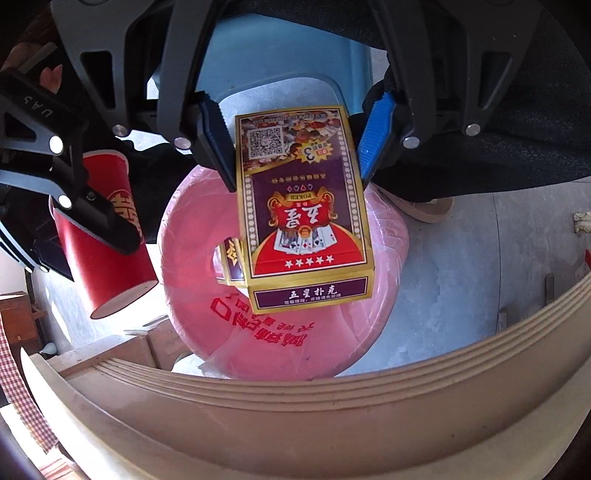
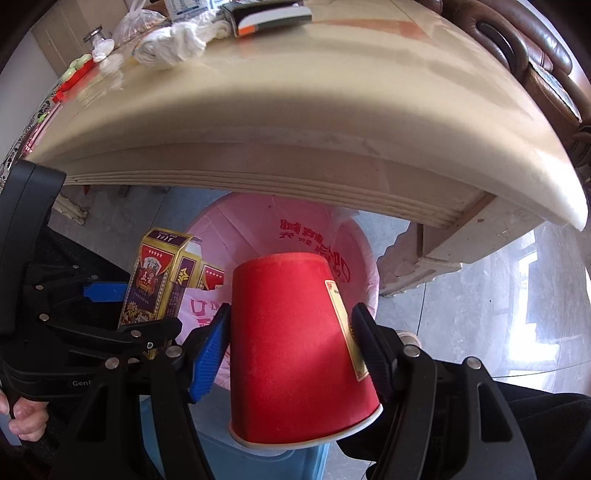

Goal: Collect trash
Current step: 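Lower the purple card box with the left tool while the right tool lowers the red cup over the bin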

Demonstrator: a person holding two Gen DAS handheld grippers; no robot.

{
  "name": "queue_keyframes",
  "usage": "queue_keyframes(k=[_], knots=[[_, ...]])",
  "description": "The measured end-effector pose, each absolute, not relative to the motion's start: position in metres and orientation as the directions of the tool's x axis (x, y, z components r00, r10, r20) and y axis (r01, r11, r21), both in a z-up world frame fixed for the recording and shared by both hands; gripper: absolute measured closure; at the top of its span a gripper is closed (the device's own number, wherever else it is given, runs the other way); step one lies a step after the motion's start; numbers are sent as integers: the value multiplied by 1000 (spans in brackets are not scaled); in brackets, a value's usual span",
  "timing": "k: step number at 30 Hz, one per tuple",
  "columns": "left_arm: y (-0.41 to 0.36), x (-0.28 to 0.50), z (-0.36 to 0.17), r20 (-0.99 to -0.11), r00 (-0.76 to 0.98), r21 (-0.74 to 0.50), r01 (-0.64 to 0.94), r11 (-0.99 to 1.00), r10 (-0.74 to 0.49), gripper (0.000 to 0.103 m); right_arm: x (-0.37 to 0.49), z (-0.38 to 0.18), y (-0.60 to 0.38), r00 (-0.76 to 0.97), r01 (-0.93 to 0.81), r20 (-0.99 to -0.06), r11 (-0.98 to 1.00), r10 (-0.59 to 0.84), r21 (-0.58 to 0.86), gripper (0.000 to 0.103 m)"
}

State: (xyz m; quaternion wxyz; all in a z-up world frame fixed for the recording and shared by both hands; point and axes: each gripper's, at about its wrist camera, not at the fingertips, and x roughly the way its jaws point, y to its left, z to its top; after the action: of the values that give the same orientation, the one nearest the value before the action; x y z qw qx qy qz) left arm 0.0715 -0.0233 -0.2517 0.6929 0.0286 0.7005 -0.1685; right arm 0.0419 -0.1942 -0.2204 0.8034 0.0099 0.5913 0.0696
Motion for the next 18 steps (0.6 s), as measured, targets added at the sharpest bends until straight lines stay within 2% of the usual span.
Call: queue_keyframes(k=[18], knots=[[-34,96,-311,-976,-168,-176,220,959,-141,41,75,-287,-199,157,-44,-976,988,151,146,38]])
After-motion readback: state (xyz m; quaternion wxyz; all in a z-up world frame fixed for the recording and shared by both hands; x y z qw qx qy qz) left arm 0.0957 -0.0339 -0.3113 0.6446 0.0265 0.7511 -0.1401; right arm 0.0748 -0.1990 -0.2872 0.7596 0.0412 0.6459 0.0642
